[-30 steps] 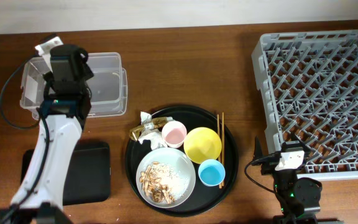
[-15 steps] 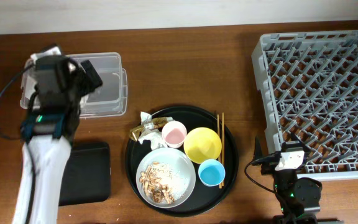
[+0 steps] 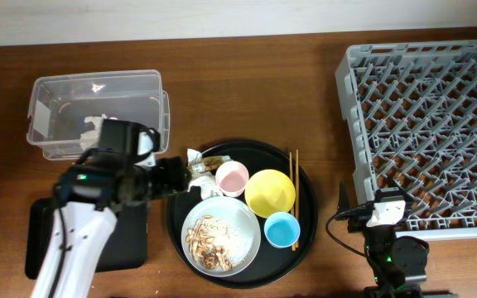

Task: Sort waste into correct bins and load items into the dishwasher rack
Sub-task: 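Return the left gripper to the tray and grasp more tissue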

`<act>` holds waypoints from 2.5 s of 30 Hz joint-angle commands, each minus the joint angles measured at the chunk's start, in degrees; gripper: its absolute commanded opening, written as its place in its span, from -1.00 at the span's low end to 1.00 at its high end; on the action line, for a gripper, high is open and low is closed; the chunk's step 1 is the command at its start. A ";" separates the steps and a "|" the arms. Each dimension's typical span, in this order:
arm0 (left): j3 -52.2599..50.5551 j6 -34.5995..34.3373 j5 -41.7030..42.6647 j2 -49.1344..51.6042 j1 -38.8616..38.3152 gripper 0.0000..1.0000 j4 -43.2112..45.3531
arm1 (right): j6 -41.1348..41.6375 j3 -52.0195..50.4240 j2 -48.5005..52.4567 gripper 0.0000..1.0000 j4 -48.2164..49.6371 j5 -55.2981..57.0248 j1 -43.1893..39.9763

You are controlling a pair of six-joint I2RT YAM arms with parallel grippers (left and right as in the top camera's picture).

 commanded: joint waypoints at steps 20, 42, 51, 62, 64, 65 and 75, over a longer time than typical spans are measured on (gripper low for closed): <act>-2.62 -27.10 -16.59 19.67 -9.70 0.49 12.00 | 0.07 -0.42 -0.20 0.97 -0.20 0.50 -0.28; -7.52 -36.87 -19.82 23.21 -14.71 0.39 20.24 | 0.07 -0.42 -0.20 0.97 -0.20 0.50 -0.28; -7.39 -36.89 -19.47 23.98 -14.69 0.00 21.18 | 0.07 -0.42 -0.20 0.97 -0.22 0.50 -0.28; -7.34 -34.75 -11.87 14.78 -14.69 -0.98 15.85 | 0.07 -0.42 -0.20 0.97 -0.22 0.50 -0.28; -7.34 -34.75 -11.47 12.37 -14.71 -0.98 13.33 | 0.07 -0.42 -0.20 0.97 -0.20 0.50 -0.28; -7.34 -34.75 -10.97 10.78 -14.71 -0.98 11.67 | 0.07 -0.42 -0.20 0.97 -0.20 0.50 -0.28; -7.32 -34.75 -18.49 -3.13 -14.64 -0.98 8.41 | 0.07 -0.42 -0.20 0.97 -0.22 0.50 -0.28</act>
